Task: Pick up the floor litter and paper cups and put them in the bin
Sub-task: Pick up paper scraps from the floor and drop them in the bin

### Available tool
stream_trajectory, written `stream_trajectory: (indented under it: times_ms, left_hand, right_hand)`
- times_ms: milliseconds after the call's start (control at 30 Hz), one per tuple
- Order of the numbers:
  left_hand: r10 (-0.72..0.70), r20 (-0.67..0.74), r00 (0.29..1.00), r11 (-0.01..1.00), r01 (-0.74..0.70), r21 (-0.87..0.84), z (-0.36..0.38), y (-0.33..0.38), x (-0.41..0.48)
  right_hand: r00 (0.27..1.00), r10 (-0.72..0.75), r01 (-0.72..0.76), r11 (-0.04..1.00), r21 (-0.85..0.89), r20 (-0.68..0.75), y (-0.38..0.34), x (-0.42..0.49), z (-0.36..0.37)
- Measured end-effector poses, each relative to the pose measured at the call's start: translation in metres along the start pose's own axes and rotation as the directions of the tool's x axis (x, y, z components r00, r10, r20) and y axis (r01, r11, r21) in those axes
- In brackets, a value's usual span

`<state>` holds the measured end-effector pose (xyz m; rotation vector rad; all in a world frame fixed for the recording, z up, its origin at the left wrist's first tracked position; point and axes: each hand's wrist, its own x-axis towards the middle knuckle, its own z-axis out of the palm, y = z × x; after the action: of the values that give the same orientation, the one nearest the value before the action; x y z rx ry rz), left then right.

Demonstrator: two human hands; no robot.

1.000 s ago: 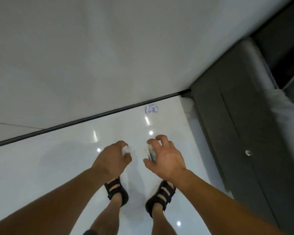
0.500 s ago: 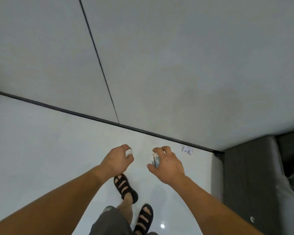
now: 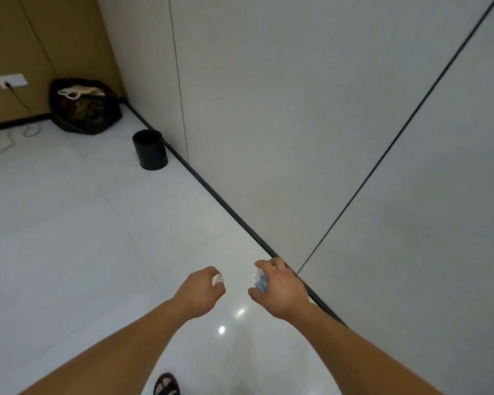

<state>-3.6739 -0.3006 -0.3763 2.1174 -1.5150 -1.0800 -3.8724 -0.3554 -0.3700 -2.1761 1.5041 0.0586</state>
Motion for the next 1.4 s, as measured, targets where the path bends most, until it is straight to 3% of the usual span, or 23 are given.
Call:
stream_trajectory:
  times_ms: [233,467,767,1100,1400]
  left_hand:
    - [-0.097,-0.186,0.978,0.994,0.087,-0.059,-0.149,-0.107,0.02]
    - [-0.207,-0.273,0.939,0.97,0.161,-0.184,-0.233,-0.186,0.033]
    - [-0.321,-0.277,0.906,0.939,0.267,-0.216,-0.333,-0.257,0.116]
    - [-0.362,-0.348,0.865,0.926,0.289,-0.244,-0.485,-0.304,0.235]
    - [-0.373,-0.307,0.875,0.919,0.304,-0.251,-0.601,-0.387,0.354]
  right_hand:
    - [0.984,-0.178,0.179,0.982,-0.067,0.025,-0.164,0.098,0.015]
    - [0.95,-0.28,0.297,0.947,-0.124,0.14,-0.27,0.172,0.036]
    - [0.884,-0.423,0.448,0.887,-0.108,0.199,-0.388,0.316,0.053]
    - [0.863,-0.455,0.484,0.87,-0.1,0.218,-0.504,0.503,0.021]
    - [0.875,-0.41,0.454,0.879,-0.144,0.258,-0.611,0.652,0.038]
